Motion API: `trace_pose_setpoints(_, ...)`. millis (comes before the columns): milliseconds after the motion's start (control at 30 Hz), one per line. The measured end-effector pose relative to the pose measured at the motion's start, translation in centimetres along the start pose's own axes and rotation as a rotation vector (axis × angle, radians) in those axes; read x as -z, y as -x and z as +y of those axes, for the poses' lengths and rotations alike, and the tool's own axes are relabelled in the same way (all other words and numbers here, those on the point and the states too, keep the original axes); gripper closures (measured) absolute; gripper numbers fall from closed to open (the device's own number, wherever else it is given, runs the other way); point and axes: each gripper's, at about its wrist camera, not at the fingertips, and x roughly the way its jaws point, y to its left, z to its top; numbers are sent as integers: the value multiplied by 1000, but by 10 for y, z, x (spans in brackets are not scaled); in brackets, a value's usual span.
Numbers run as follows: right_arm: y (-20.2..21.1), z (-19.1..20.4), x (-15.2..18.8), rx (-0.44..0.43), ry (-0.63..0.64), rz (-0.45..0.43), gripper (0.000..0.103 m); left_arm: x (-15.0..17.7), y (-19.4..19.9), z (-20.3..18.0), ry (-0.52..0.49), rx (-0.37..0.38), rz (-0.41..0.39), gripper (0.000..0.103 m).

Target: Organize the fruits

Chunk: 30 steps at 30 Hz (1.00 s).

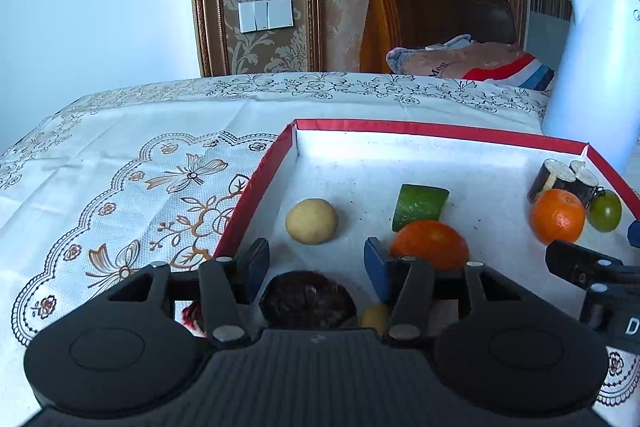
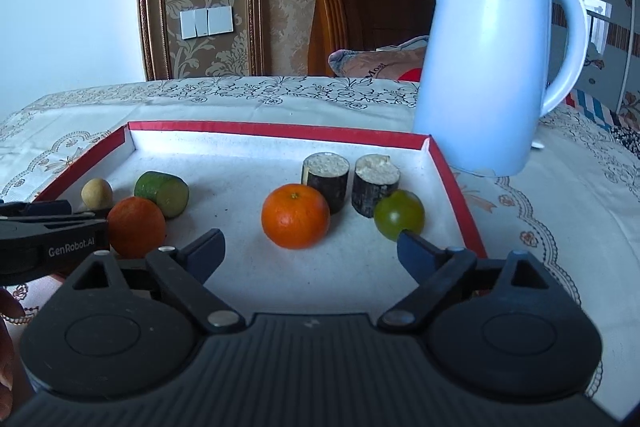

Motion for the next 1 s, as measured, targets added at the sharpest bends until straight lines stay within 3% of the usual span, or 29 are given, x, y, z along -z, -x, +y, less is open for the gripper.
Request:
trace_pose_setpoints(433,47,-14,18,-75,-64,-44,4,16,51,7,5,-14,-77,41)
trace_pose_setpoints(500,53,-17,21,-93,-74,-45,4,20,57,7,3,-12,-68,35)
trace_pose_setpoints(667,67,-19,31,-116,-77,-57,4,29,77,7,-2,-20,-113,35)
trace_pose_setpoints(800,78,-20,35,-108,-65,-96,3,34,85,5,-10,12,-104,35)
trace_pose_setpoints(1000,77,-16,36,-107,-51,-87,2,39,90,2,-28,25,-100,35)
